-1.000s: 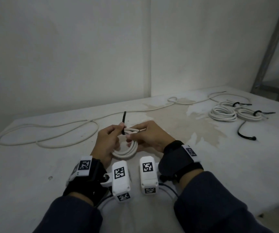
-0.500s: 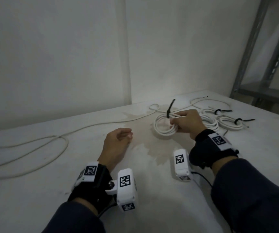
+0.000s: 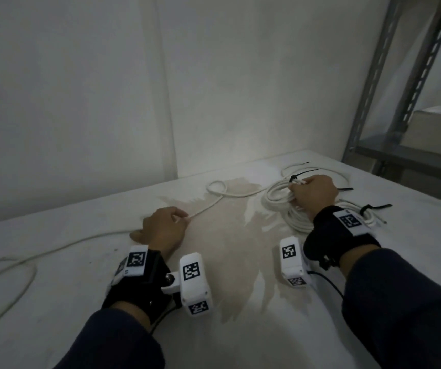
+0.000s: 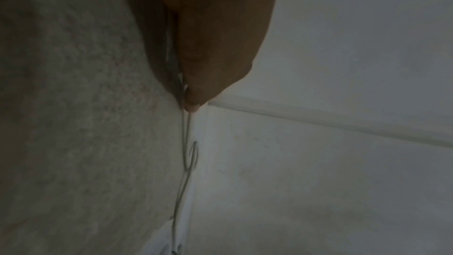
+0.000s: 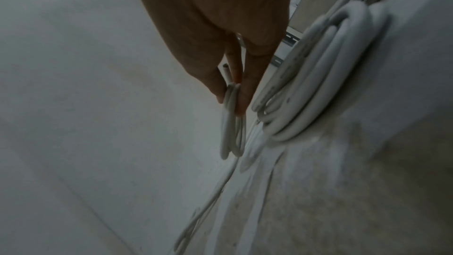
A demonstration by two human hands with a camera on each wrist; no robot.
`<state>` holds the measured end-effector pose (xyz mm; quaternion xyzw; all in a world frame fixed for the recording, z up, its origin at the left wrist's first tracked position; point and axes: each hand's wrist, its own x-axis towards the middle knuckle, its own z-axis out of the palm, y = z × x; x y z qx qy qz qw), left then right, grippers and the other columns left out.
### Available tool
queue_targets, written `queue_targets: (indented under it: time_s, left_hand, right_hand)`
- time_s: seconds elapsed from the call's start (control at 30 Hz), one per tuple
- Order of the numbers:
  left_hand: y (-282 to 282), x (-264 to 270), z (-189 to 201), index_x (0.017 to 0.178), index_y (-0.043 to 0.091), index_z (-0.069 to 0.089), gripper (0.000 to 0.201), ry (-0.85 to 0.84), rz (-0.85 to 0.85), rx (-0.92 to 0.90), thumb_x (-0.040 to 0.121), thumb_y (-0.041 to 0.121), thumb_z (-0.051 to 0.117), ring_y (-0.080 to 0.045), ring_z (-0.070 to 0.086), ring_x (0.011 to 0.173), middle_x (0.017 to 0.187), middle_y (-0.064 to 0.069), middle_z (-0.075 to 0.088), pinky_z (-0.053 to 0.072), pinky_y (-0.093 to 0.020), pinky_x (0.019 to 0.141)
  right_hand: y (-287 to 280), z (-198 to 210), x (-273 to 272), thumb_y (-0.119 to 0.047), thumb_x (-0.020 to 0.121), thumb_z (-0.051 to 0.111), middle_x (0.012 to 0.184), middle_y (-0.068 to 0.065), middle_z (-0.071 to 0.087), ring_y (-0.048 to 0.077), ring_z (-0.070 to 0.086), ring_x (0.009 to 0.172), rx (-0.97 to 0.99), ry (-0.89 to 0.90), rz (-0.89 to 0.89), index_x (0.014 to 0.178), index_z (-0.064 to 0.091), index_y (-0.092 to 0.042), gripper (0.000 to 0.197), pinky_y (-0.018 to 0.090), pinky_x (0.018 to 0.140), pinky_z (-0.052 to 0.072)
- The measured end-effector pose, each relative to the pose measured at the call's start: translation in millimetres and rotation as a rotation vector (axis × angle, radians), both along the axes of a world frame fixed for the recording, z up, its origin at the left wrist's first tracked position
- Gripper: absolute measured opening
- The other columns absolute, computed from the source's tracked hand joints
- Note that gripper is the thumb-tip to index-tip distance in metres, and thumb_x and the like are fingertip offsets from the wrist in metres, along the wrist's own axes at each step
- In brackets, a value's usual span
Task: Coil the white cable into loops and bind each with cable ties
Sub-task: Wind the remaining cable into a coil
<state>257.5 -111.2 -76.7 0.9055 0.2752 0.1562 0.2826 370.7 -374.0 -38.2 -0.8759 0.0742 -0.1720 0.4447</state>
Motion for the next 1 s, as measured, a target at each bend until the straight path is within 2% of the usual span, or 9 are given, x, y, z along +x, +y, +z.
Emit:
queue_targets:
  time_s: [0.13, 0.23, 0.33, 0.4, 0.5, 0.6, 0.73, 0.83, 1.0]
  left_hand:
    - [-1, -6, 10, 0.094, 0.023, 0.069, 0.017, -0.648, -0.044, -0.674, 0.094, 0.032, 0.055, -0.017, 0.057, 0.095, 0.094, 0.005, 0.064, 0.045, -0.035, 0.09]
    - [7, -19, 23, 0.094, 0.024, 0.066, 0.02, -0.841, -0.055, -1.114, 0.1, 0.024, 0.048, -0.005, 0.046, 0.076, 0.086, 0.01, 0.055, 0.039, -0.019, 0.073]
    - [22, -35, 32, 0.075, 0.02, 0.071, 0.019, -0.965, -0.168, -1.495, 0.089, 0.016, 0.058, -0.003, 0.047, 0.065, 0.073, 0.008, 0.059, 0.035, -0.018, 0.068]
    - [32, -47, 36, 0.06, 0.016, 0.068, 0.011, -1.031, -0.241, -1.621, 0.055, 0.019, 0.078, -0.007, 0.047, 0.061, 0.063, 0.005, 0.056, 0.035, -0.019, 0.068]
    - [43, -71, 39, 0.051, 0.017, 0.05, 0.036, -1.076, -0.361, -1.599, 0.032, 0.02, 0.081, -0.011, 0.044, 0.057, 0.057, 0.002, 0.047, 0.037, -0.021, 0.069]
    - [51, -98, 41, 0.039, 0.019, 0.043, 0.035, -0.943, -0.437, -1.391, 0.055, 0.024, 0.074, -0.009, 0.036, 0.048, 0.047, 0.004, 0.036, 0.042, -0.02, 0.065]
    - [77, -134, 40, 0.032, 0.018, 0.043, 0.049, -0.585, -0.37, -0.756, 0.069, 0.025, 0.075, -0.012, 0.041, 0.045, 0.04, 0.002, 0.036, 0.04, -0.027, 0.061]
    - [98, -154, 39, 0.043, 0.016, 0.062, 0.043, -0.322, -0.365, -0.435, 0.082, 0.029, 0.073, -0.011, 0.054, 0.058, 0.053, 0.001, 0.058, 0.043, -0.023, 0.06]
    - [112, -160, 44, 0.083, 0.027, 0.069, 0.014, -0.033, -0.305, -0.197, 0.091, 0.036, 0.06, -0.02, 0.061, 0.099, 0.098, 0.001, 0.069, 0.046, -0.035, 0.088]
  right_hand:
    - [4, 5, 5, -0.02, 0.088, 0.063, 0.124, 0.019, 0.058, 0.034, 0.055, 0.117, -0.103, 0.124, -0.02, 0.125, 0.052, 0.001, 0.043, 0.033, 0.092, 0.043]
    - [11, 14, -6, -0.021, 0.088, 0.059, 0.141, 0.022, 0.037, 0.04, 0.038, 0.128, -0.164, 0.174, -0.041, 0.138, 0.039, -0.011, 0.055, 0.04, 0.105, 0.032]
    - [29, 18, -18, -0.021, 0.088, 0.056, 0.122, 0.021, 0.057, 0.036, 0.053, 0.113, -0.048, 0.008, 0.019, 0.118, 0.056, -0.006, 0.033, 0.034, 0.093, 0.039]
    - [50, 20, -26, -0.026, 0.092, 0.055, 0.096, 0.017, 0.07, 0.031, 0.066, 0.087, 0.142, 0.055, 0.214, 0.109, 0.059, -0.005, 0.027, 0.031, 0.074, 0.049]
    - [80, 26, -51, -0.043, 0.095, 0.052, 0.092, 0.015, 0.065, 0.027, 0.067, 0.074, 0.44, 0.404, 0.517, 0.125, 0.043, -0.022, 0.038, 0.028, 0.061, 0.053]
    - [103, 32, -67, -0.043, 0.093, 0.057, 0.102, 0.012, 0.051, 0.031, 0.061, 0.092, 0.717, 0.573, 0.631, 0.114, 0.046, -0.011, 0.04, 0.043, 0.083, 0.053]
    - [136, 45, -72, -0.014, 0.099, 0.047, 0.081, 0.006, 0.044, 0.027, 0.061, 0.086, 0.815, 0.361, 0.415, 0.098, 0.046, -0.008, 0.006, 0.032, 0.074, 0.051]
    - [154, 61, -85, 0.004, 0.094, 0.028, 0.096, 0.008, 0.056, 0.015, 0.048, 0.058, 0.948, 0.189, 0.47, 0.127, 0.026, -0.017, 0.039, 0.022, 0.043, 0.035]
    - [165, 82, -120, 0.011, 0.089, 0.025, 0.093, 0.002, 0.07, 0.011, 0.041, 0.046, 0.856, 0.209, 0.711, 0.14, 0.035, -0.011, 0.057, 0.02, 0.04, 0.023]
